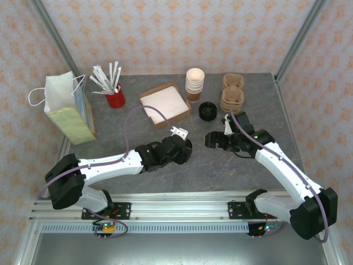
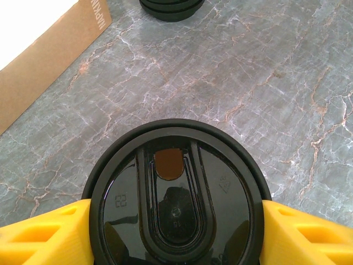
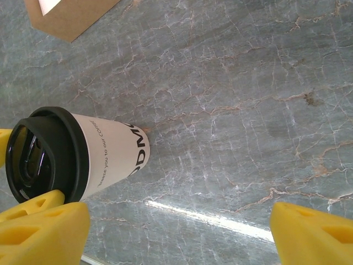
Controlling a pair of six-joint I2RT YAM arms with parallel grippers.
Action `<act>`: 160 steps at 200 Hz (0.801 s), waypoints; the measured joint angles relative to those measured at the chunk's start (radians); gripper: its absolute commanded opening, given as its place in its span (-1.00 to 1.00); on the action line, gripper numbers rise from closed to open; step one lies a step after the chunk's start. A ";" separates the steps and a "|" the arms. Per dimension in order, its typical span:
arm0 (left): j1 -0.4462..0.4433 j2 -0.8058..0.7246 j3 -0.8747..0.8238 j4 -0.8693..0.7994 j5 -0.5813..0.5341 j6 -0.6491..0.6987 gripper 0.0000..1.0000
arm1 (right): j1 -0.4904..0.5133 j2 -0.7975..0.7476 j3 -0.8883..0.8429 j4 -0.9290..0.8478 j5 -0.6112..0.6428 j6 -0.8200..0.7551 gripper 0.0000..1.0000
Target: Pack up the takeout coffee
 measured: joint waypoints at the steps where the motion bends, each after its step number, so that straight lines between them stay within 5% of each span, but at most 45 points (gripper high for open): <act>1: 0.000 0.000 0.000 0.000 0.000 0.000 0.38 | 0.000 0.000 0.000 0.000 0.000 0.000 0.70; 160: -0.043 0.084 0.079 -0.076 -0.098 -0.045 -0.03 | 0.000 0.007 -0.006 -0.003 0.001 -0.005 0.69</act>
